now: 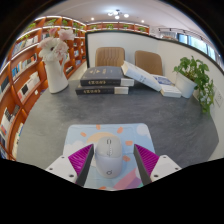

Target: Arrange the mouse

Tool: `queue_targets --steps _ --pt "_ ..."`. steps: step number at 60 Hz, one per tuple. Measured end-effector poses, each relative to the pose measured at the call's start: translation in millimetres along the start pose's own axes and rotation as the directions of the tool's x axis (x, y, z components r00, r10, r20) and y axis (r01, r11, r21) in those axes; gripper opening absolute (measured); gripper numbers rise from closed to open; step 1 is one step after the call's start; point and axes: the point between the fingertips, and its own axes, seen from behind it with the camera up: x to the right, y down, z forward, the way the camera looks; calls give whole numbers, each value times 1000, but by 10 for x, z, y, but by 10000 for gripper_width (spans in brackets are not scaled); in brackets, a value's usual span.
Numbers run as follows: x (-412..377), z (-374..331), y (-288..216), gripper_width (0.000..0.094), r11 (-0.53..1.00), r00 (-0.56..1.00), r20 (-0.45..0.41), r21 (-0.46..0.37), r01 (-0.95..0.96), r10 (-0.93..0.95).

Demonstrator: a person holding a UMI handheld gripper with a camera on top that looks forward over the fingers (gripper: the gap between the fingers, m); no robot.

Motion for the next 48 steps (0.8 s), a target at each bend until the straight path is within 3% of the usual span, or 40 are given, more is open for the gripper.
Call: queue_targets --steps 21,32,36,48 --pt "456 -994 -970 816 988 999 10 152 -33 31" --pt "938 -1474 -1243 817 975 1000 -7 222 -22 24" --pt "1148 -1583 -1263 815 969 1000 -22 249 -2 8" --pt "1583 -1770 -1048 814 973 1000 4 228 -17 17"
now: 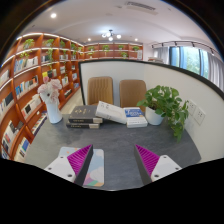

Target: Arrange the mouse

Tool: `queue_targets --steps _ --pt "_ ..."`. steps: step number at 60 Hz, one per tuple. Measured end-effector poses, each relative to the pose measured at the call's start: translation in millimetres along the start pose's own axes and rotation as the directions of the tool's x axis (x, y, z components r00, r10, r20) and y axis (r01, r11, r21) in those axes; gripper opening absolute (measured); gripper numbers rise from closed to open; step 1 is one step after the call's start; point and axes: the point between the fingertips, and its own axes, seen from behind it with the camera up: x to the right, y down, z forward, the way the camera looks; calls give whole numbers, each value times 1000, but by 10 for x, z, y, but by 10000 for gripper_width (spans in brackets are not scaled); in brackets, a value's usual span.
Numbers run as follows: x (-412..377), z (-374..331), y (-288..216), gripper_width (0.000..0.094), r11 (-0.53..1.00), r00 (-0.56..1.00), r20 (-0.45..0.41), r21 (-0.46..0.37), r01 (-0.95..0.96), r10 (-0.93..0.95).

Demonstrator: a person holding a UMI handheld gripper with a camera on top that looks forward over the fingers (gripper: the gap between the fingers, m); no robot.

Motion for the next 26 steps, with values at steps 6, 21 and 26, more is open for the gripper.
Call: queue_targets --steps 6,21,26 --pt "164 -87 71 805 1000 1000 7 -5 -5 5" --pt "422 -264 222 797 1000 999 22 -9 -28 28" --pt "485 -300 254 796 999 999 18 -7 -33 33"
